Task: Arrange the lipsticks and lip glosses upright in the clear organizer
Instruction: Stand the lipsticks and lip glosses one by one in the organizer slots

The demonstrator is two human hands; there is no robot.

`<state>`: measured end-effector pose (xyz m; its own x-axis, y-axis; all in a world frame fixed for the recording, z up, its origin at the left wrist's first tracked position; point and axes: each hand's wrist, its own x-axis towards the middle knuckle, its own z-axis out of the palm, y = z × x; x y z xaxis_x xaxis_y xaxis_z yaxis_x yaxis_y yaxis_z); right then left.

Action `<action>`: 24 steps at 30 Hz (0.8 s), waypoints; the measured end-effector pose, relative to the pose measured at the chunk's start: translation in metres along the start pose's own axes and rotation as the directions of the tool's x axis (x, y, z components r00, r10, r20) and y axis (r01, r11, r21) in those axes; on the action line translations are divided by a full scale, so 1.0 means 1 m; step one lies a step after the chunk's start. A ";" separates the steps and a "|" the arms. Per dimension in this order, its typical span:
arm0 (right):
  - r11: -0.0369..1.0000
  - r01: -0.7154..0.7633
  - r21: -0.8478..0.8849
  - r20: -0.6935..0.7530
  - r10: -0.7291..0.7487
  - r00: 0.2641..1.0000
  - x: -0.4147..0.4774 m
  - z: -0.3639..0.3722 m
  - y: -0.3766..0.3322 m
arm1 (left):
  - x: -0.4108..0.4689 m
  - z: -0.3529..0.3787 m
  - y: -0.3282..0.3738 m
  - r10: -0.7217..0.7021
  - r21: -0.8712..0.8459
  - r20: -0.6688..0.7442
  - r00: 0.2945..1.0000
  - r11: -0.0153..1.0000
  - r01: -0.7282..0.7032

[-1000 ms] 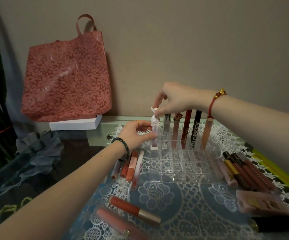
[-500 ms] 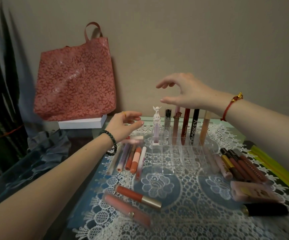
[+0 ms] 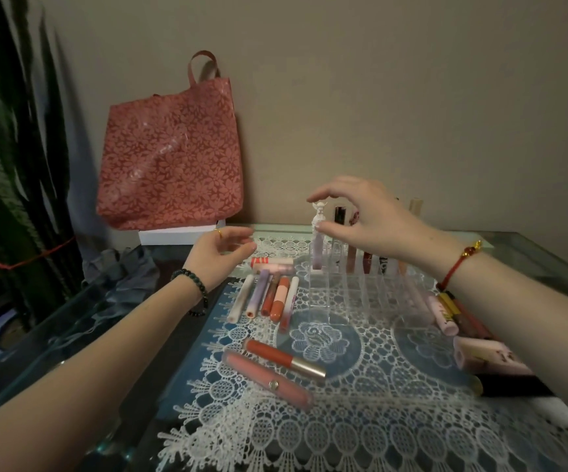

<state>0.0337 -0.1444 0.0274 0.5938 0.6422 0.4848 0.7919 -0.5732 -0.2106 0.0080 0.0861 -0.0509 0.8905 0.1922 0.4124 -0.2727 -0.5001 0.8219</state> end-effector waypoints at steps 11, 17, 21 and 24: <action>0.998 -0.050 0.046 0.171 0.041 0.984 -0.029 0.067 -0.016 | -0.034 0.016 -0.033 -0.080 0.063 0.067 0.995 0.995 0.076; 0.998 -0.043 -0.039 0.167 0.049 0.985 -0.045 0.102 -0.022 | -0.024 0.035 -0.030 -0.050 0.136 0.094 0.994 0.990 0.037; 0.997 -0.007 -0.082 0.146 0.019 0.989 -0.050 0.116 -0.021 | -0.007 0.048 -0.028 -0.037 0.195 0.231 0.972 0.981 -0.009; 0.995 -0.010 -0.101 0.128 0.023 0.991 -0.054 0.121 -0.018 | 0.007 0.055 -0.027 -0.040 0.288 0.332 0.943 0.956 -0.061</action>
<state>0.0045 -0.1072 -0.0983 0.6250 0.6890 0.3670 0.7676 -0.6280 -0.1281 0.0421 0.0544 -0.0921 0.9711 -0.0787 0.2252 -0.2095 -0.7331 0.6471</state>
